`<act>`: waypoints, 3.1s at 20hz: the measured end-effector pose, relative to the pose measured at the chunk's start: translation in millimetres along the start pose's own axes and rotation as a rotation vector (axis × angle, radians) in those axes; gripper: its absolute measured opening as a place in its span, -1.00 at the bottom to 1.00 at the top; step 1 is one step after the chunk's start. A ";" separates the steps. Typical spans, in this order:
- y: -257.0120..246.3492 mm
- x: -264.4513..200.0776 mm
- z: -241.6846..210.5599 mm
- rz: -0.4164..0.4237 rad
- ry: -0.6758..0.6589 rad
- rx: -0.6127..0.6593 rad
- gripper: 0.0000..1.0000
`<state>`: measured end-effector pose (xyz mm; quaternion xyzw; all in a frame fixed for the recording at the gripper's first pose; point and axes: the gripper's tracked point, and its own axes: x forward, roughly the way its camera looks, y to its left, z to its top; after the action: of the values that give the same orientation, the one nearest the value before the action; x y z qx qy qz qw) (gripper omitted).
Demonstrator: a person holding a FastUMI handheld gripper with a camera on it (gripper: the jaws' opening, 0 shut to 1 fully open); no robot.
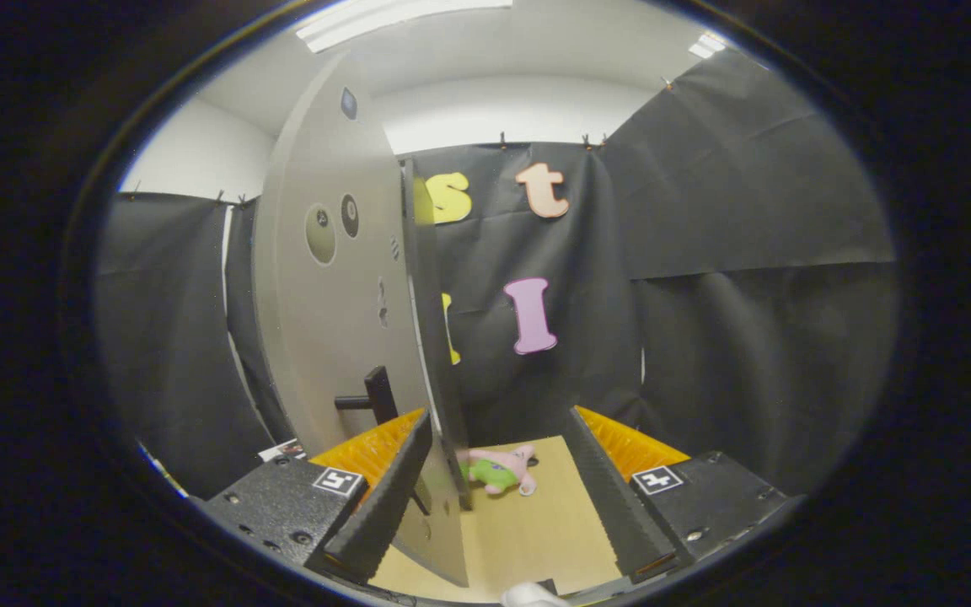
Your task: Open the shoe cabinet door, grab the shoes and put them into the shoe cabinet, then close the shoe cabinet door.
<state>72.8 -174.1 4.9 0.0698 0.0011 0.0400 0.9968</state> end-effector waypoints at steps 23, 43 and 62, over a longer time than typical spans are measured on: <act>184.9 35.0 -41.5 0.203 0.074 -0.037 0.93; 220.6 14.6 -53.1 0.135 0.075 -0.074 0.98; 180.5 -87.4 -26.6 -0.066 -0.033 -0.108 0.98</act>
<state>-28.9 0.7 3.4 0.0165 -0.0150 0.0059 0.9997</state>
